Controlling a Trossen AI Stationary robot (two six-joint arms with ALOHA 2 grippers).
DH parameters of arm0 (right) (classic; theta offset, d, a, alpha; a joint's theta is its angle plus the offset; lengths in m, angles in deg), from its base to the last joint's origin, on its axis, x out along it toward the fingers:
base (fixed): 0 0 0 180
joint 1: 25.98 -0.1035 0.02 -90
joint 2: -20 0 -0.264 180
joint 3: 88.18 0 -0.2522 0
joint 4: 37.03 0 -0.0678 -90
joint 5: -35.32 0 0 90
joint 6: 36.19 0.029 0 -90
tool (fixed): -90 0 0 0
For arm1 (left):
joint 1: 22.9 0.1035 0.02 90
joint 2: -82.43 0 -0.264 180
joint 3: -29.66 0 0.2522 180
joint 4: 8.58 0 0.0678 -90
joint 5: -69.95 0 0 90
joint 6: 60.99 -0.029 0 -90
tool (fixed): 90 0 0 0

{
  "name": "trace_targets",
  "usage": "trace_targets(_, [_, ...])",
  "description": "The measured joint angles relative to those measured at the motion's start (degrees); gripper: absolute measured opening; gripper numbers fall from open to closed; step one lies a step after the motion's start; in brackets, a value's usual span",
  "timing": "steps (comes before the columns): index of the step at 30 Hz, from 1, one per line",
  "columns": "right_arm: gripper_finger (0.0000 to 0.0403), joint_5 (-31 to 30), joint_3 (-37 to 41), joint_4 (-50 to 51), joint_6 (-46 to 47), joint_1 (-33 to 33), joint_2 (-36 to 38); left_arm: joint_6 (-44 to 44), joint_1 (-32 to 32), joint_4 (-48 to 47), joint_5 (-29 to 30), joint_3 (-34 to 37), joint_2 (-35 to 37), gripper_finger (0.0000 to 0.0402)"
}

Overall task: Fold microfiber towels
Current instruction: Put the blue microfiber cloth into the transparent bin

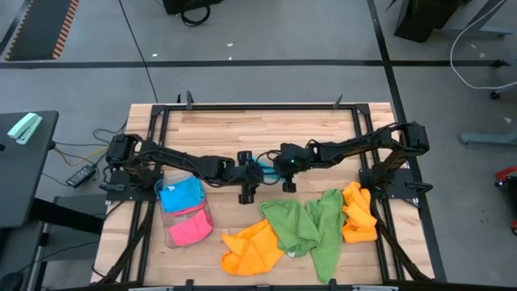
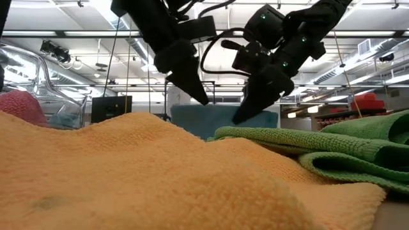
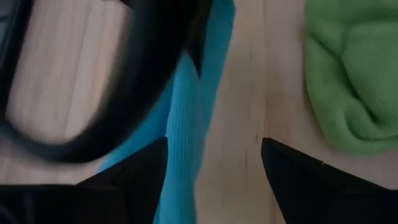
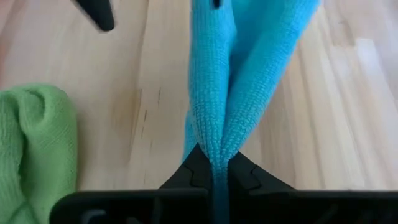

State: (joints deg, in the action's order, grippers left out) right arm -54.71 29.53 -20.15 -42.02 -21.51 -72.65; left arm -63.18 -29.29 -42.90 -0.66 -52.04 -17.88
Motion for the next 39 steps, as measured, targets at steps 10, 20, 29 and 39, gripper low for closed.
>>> trace_targets(10, [0.0014, -0.03, 0.92, 4.71, -0.83, -0.14, 3.30, -1.46, 2.38, -5.84, -2.59, 0.05, 3.93, 0.0210])
trace_targets(20, [0.0014, -0.14, 2.89, 3.44, -0.85, -0.26, 4.36, -4.40, 5.11, 17.94, -7.63, 11.75, 7.29, 0.0188])
trace_targets(29, [0.0014, -0.09, 2.92, 0.46, -0.11, -0.06, 4.36, -2.08, 7.51, 30.75, -13.00, 16.03, 6.37, 0.0254])
trace_targets(39, [0.0014, 0.06, 2.92, -1.44, 0.42, -0.15, 4.34, -3.23, 8.63, 39.65, -15.21, 15.77, 0.90, 0.0365])
